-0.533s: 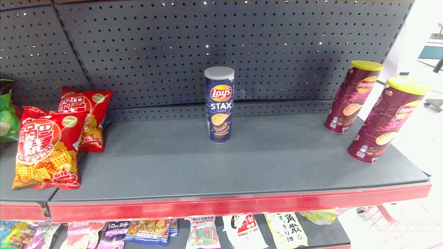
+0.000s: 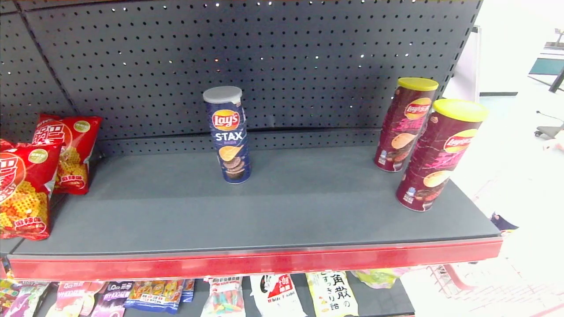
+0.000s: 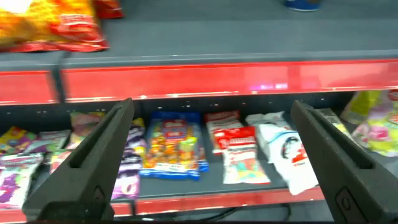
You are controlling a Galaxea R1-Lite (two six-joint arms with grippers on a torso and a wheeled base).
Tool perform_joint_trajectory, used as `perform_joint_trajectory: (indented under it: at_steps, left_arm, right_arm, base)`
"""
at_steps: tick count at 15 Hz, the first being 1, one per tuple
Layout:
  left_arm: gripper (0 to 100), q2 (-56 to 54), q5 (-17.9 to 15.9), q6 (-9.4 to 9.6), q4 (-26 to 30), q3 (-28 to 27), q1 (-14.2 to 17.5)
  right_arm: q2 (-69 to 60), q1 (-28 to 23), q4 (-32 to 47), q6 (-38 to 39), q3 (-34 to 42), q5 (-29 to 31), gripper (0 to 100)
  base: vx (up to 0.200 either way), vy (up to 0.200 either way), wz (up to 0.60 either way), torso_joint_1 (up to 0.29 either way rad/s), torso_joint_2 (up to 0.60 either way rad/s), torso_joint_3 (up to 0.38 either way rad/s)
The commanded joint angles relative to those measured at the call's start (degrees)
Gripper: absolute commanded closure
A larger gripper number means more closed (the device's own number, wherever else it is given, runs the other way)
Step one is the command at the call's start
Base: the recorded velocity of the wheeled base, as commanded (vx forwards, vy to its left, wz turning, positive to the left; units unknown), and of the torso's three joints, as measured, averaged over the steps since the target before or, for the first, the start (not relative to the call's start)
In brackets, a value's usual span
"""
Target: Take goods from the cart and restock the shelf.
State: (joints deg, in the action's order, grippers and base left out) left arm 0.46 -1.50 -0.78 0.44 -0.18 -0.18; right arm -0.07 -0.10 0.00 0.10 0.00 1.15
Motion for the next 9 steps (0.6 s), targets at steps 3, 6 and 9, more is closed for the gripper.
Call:
perform_joint_trajectory:
  at_steps: [3, 6, 9]
  left_arm:
    - [0, 0.06, 0.01, -0.01, 0.0, 0.01, 0.01]
    - [0, -0.02, 0.01, -0.01, 0.0, 0.01, 0.01]
    - [0, -0.02, 0.01, -0.01, 0.0, 0.01, 0.01]
  right_arm:
    - [0.07, 0.01, 0.0, -0.01, 0.0, 0.0, 0]
    - [0.07, 0.01, 0.0, -0.1, 0.0, 0.0, 0]
    - [0.07, 0.01, 0.0, -0.1, 0.0, 0.0, 0]
  base:
    - [0.0, -0.2, 0.0, 0.002, 0.0, 0.002]
    - [0.0, -0.2, 0.0, 0.006, 0.01, 0.001]
    - [0.0, -0.2, 0.0, 0.005, 0.0, 0.006]
